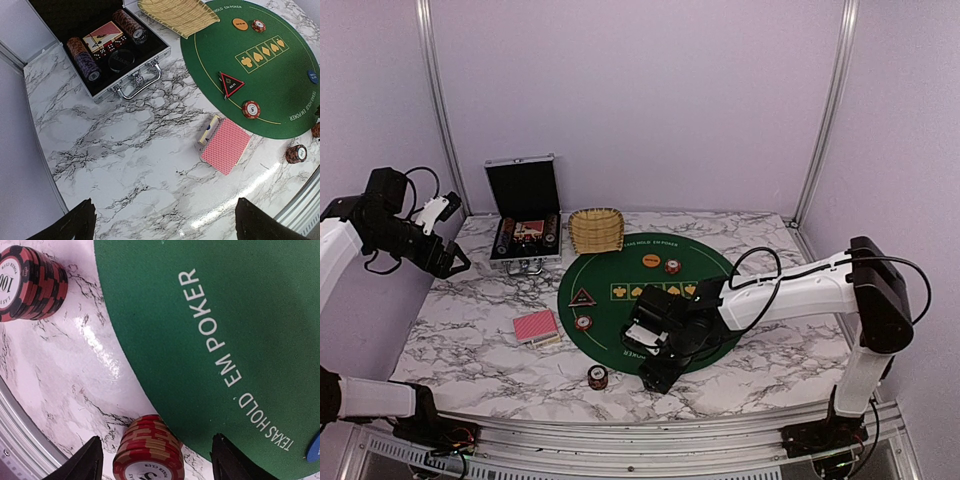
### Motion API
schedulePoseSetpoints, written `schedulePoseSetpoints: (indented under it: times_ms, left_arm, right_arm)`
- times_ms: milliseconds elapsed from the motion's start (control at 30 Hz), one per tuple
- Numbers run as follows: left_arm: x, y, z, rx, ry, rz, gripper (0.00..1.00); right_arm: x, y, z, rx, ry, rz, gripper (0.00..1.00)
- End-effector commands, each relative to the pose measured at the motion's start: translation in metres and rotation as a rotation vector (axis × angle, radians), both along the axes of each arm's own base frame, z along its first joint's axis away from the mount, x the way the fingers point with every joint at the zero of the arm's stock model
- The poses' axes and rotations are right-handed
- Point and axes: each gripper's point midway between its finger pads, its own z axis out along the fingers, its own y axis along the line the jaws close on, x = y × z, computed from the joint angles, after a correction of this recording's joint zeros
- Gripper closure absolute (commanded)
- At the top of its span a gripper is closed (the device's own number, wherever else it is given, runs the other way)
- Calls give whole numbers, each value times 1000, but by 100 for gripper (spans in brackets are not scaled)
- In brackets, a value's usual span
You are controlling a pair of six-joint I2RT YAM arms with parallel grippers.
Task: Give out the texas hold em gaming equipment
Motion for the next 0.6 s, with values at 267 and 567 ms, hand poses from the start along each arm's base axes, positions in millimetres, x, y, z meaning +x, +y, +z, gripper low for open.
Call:
schedulePoseSetpoints:
  times_ms: [267,567]
  left_arm:
    - [-3,-3,9,-6,-6,-14,1]
    - [-6,-2,10,-1,-10,-16,1]
  right_arm:
    - [3,1,1,9,-17,-13,52]
    - [5,1,13,17,-33,-19,75]
